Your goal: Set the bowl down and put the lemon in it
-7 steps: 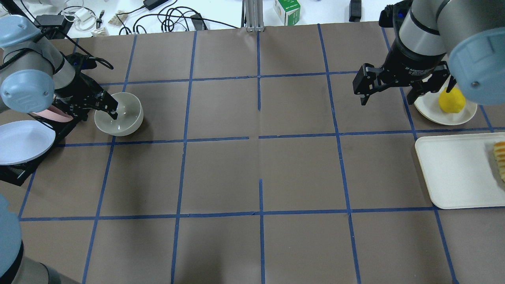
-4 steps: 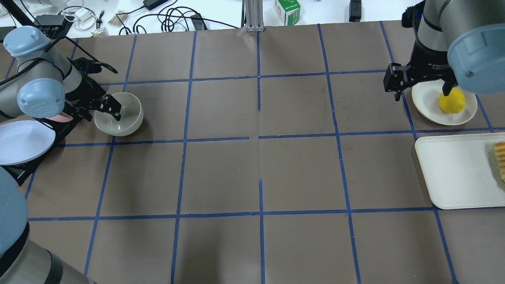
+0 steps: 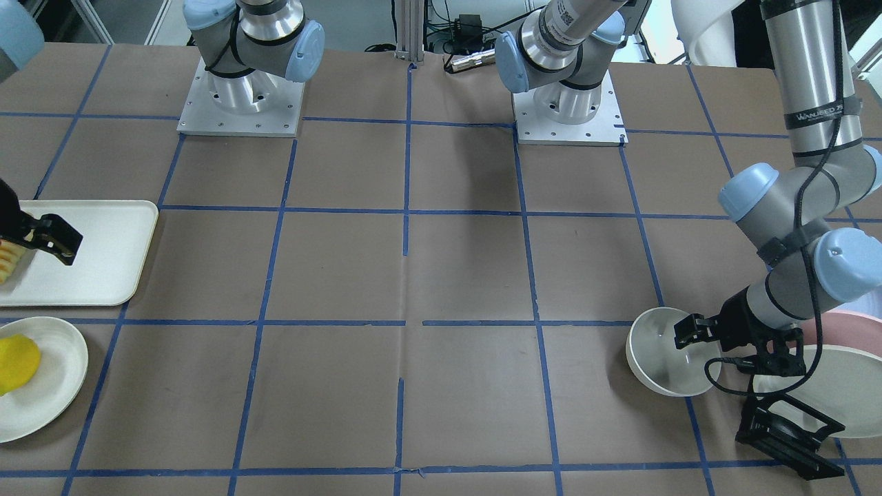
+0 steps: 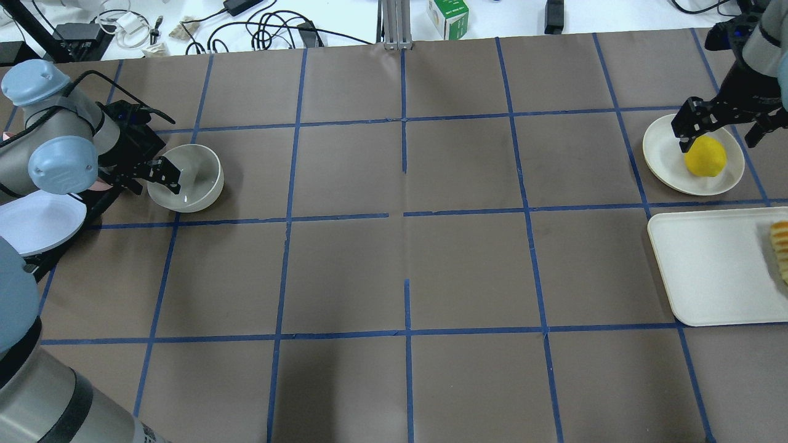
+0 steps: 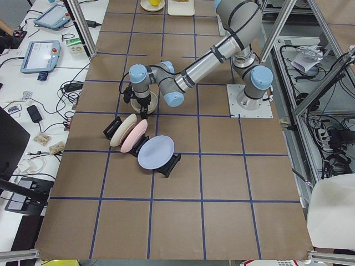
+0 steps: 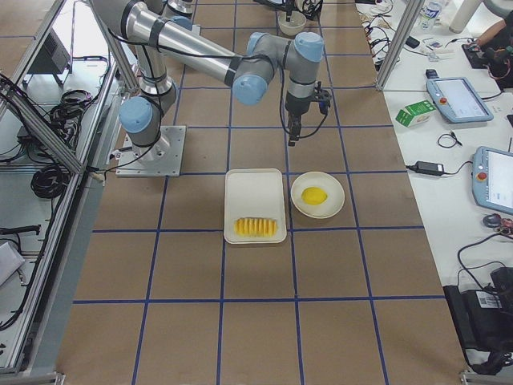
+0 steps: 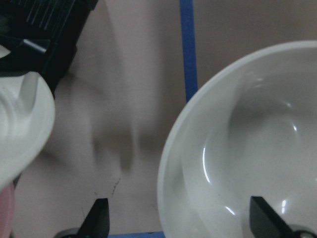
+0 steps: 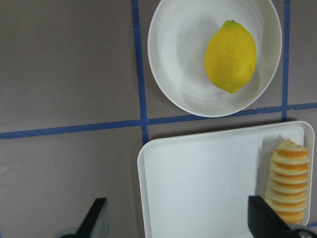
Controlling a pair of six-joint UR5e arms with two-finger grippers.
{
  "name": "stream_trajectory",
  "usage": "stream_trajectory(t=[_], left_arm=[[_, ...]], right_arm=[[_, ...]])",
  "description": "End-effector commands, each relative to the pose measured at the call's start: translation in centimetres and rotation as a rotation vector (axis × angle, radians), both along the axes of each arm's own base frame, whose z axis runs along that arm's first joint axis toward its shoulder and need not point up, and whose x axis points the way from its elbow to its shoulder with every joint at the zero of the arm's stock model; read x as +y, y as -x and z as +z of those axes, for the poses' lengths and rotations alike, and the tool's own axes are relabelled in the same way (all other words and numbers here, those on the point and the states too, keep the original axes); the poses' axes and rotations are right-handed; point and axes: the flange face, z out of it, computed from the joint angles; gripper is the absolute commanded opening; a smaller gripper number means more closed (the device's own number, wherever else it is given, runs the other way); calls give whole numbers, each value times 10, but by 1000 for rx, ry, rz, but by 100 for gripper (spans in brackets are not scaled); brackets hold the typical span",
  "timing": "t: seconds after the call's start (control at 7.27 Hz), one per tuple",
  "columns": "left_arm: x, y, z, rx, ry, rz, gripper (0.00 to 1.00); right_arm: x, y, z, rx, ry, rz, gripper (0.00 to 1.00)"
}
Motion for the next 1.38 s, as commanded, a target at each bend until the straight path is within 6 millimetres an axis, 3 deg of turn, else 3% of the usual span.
stream_trajectory(t=[0.0, 0.41, 0.83, 0.96, 1.24], left_arm=[[-3, 14, 6, 14, 14, 70, 4], [-6, 15, 9, 6, 22, 62, 0], [-3, 35, 56, 17, 15, 41, 0], [-7, 85, 63, 65, 19, -11, 0], [-11, 224, 54, 165, 5, 54, 0]], right_arm=[[-18, 39, -34, -8, 24, -45, 100], [-38, 88, -95, -93, 64, -110, 100], [-52, 104, -132, -74, 104, -133, 100], [-60, 109, -141, -53, 146, -127, 100], [-64, 111, -156, -60, 136, -136, 100]])
